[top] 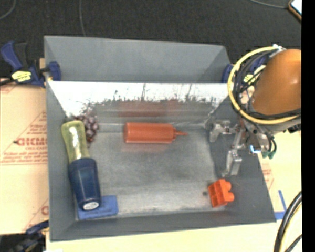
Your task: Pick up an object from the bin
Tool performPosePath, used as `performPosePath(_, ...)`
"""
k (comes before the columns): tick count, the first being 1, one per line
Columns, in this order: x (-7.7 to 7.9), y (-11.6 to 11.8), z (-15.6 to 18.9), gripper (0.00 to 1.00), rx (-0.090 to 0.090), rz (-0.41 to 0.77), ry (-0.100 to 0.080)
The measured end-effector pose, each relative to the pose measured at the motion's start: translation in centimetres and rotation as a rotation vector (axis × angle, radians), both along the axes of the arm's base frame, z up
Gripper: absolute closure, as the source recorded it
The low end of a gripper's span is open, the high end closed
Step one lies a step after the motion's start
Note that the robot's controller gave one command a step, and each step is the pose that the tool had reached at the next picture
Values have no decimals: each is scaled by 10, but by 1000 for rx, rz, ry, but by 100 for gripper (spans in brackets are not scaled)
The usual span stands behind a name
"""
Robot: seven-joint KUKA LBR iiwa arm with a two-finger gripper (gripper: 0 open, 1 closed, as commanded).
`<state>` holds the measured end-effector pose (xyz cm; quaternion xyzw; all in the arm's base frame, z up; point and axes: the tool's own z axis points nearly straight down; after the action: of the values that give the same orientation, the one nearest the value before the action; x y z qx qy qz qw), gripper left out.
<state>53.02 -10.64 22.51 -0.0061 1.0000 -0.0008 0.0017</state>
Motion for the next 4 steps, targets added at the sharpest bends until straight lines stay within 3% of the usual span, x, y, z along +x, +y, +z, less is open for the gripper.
performPosePath(1,0,0,0,0,0,1,0)
performPosePath(2,20,85,-61,0,-1,119,-2)
performPosePath(3,8,87,-66,0,-1,123,-4)
performPosePath(4,-9,32,-111,0,0,-15,-3)
